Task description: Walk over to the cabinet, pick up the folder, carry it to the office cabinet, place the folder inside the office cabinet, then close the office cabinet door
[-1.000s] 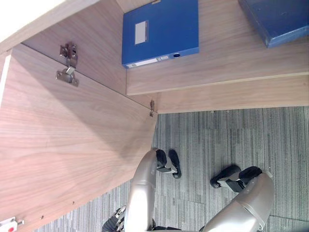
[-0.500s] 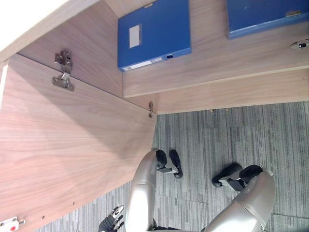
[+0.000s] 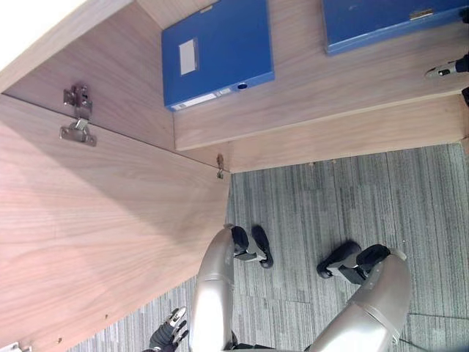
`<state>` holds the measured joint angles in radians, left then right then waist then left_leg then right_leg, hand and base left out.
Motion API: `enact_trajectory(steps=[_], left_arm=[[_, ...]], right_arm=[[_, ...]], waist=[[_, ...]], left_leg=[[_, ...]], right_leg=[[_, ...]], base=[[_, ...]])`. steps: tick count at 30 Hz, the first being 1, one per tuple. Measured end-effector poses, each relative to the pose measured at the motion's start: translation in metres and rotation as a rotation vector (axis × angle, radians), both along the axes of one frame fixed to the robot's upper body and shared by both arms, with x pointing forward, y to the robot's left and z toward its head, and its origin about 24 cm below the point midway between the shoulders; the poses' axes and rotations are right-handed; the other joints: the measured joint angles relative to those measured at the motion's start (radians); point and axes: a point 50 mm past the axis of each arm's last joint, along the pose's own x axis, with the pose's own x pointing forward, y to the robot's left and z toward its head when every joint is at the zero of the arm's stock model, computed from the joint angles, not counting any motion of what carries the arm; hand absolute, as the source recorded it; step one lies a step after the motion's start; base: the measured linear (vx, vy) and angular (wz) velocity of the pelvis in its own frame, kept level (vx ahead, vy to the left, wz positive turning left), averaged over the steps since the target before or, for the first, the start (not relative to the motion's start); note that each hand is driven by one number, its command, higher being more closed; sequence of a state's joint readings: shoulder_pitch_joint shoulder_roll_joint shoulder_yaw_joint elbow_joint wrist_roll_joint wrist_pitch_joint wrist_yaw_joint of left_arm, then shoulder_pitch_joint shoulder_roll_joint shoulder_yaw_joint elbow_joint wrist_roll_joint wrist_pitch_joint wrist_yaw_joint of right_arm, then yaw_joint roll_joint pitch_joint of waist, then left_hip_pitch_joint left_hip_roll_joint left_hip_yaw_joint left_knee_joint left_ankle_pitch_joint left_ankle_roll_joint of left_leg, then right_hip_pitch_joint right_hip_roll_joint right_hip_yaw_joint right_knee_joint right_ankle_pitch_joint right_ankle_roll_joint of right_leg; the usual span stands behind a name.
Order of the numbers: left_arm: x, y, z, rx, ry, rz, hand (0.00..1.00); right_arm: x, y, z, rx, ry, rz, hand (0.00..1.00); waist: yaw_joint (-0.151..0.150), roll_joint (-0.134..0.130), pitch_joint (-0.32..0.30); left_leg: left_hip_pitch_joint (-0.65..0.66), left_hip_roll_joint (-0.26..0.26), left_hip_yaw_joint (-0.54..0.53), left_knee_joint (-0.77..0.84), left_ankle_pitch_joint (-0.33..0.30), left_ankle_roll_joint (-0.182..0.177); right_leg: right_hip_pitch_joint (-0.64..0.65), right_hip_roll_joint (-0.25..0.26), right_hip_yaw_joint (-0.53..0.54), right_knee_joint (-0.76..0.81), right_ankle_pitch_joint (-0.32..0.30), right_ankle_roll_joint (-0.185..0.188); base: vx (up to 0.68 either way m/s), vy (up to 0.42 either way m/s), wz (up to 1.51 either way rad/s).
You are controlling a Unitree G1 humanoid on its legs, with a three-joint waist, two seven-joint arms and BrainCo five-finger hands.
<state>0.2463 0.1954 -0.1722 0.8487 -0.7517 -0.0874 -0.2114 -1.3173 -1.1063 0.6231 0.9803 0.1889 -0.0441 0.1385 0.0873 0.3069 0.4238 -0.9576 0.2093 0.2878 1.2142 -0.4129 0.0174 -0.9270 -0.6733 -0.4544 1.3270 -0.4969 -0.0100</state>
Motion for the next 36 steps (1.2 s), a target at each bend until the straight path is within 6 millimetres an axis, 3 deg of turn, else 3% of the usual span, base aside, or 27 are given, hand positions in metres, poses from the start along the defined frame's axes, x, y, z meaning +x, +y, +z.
enact_trajectory(steps=[10, 21, 26, 29, 32, 34, 35, 36], left_arm=[[-0.019, -0.011, -0.008, -0.039, 0.071, -0.091, 0.00], [-0.021, -0.009, -0.008, -0.033, 0.074, -0.108, 0.00], [-0.021, -0.009, -0.008, -0.031, 0.074, -0.112, 0.00], [-0.019, -0.010, -0.008, -0.024, 0.067, -0.129, 0.00], [-0.017, -0.010, -0.006, -0.025, 0.053, -0.137, 0.00], [-0.017, -0.006, -0.005, -0.010, 0.054, -0.145, 0.00], [-0.018, -0.004, -0.005, -0.005, 0.056, -0.143, 0.00], [-0.018, 0.000, -0.006, 0.005, 0.061, -0.128, 0.00]], right_arm=[[-0.003, 0.030, -0.020, -0.291, 0.265, 0.195, 0.00], [-0.006, 0.023, -0.036, -0.302, 0.327, 0.183, 0.00], [0.000, 0.023, -0.066, -0.249, 0.341, 0.170, 0.00], [0.007, 0.031, -0.099, -0.190, 0.385, 0.191, 0.00], [0.010, 0.042, -0.149, -0.065, 0.450, 0.231, 0.00], [-0.002, 0.048, -0.222, 0.121, 0.567, 0.221, 0.00], [-0.006, 0.052, -0.241, 0.194, 0.588, 0.211, 0.00], [-0.015, 0.062, -0.278, 0.348, 0.611, 0.177, 0.00]], waist=[[-0.018, -0.021, 0.016], [-0.004, -0.047, 0.035], [0.000, -0.060, 0.044], [-0.001, -0.078, 0.056], [-0.017, -0.100, 0.067], [-0.025, -0.128, 0.068], [-0.030, -0.137, 0.070], [-0.042, -0.155, 0.072]], left_leg=[[0.054, 0.019, 0.025, -0.067, 0.017, -0.016], [0.145, -0.001, 0.041, -0.255, 0.098, -0.023], [0.235, -0.017, 0.051, -0.409, 0.166, -0.027], [0.316, -0.016, 0.059, -0.504, 0.203, -0.034], [0.402, -0.011, 0.061, -0.570, 0.223, -0.040], [0.466, -0.010, 0.064, -0.584, 0.218, -0.040], [0.481, -0.009, 0.063, -0.584, 0.214, -0.040], [0.509, -0.004, 0.067, -0.582, 0.205, -0.039]], right_leg=[[0.023, 0.047, 0.000, -0.069, 0.028, -0.020], [0.120, 0.098, -0.064, -0.241, 0.100, -0.032], [0.213, 0.150, -0.107, -0.392, 0.170, -0.026], [0.292, 0.200, -0.126, -0.497, 0.216, -0.024], [0.389, 0.247, -0.148, -0.591, 0.254, -0.022], [0.456, 0.258, -0.149, -0.617, 0.260, -0.016], [0.473, 0.261, -0.149, -0.620, 0.260, -0.016], [0.503, 0.267, -0.148, -0.628, 0.262, -0.013]], base=[[-0.01, -0.070, -0.12], [0.01, -0.040, -0.02], [0.05, 0.001, -0.06], [0.07, -0.005, -0.17], [0.06, 0.015, -0.12], [0.06, 0.039, -0.04], [0.04, 0.039, -0.04], [0.03, 0.035, -0.13]])
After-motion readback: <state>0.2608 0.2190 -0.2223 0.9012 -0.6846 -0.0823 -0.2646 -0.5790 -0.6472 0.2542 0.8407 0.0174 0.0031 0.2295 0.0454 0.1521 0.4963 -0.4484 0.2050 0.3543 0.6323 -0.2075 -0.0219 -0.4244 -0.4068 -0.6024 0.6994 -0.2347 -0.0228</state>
